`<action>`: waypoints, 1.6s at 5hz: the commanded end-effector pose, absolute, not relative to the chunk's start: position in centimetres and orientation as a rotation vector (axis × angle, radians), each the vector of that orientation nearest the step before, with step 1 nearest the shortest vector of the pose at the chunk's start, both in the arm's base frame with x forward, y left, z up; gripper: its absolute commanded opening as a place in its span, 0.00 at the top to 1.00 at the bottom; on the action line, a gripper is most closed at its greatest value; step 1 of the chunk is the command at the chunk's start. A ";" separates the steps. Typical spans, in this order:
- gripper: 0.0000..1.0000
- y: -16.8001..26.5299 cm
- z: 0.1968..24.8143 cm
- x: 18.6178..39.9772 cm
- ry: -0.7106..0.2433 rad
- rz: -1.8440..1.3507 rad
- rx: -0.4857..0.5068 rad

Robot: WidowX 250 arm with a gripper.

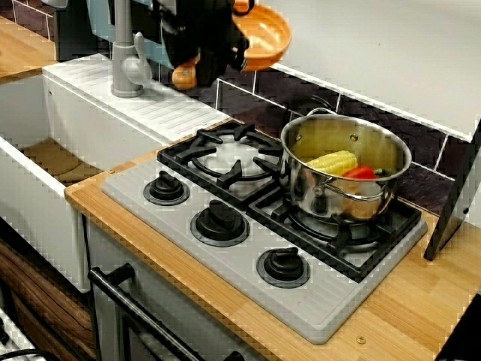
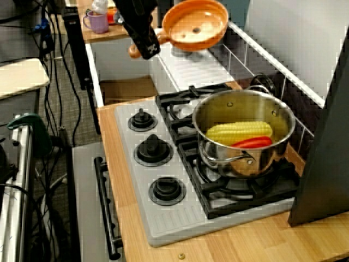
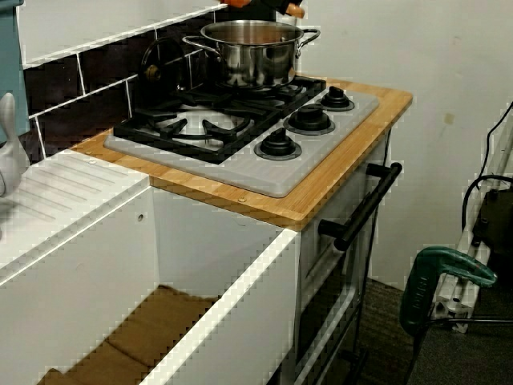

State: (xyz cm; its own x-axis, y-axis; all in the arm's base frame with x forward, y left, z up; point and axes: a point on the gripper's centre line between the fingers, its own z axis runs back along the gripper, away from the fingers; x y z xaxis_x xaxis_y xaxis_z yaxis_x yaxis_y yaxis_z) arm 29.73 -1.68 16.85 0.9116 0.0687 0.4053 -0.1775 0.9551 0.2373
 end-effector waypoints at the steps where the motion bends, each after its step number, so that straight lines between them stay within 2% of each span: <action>1: 1.00 0.7 15.5 30.2 -0.391 0.159 0.224; 2: 1.00 1.1 13.8 30.1 -0.365 0.151 0.188; 3: 1.00 1.0 12.8 30.1 -0.360 0.148 0.209; 6: 1.00 -0.3 11.0 29.4 -0.322 0.135 0.191; 8: 1.00 -0.8 9.4 30.0 -0.302 0.133 0.212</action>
State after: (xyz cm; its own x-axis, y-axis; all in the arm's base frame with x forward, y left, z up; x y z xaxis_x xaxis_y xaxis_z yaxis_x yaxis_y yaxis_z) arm 29.58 -0.78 8.07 0.9588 0.1005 0.2659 -0.1555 0.9684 0.1949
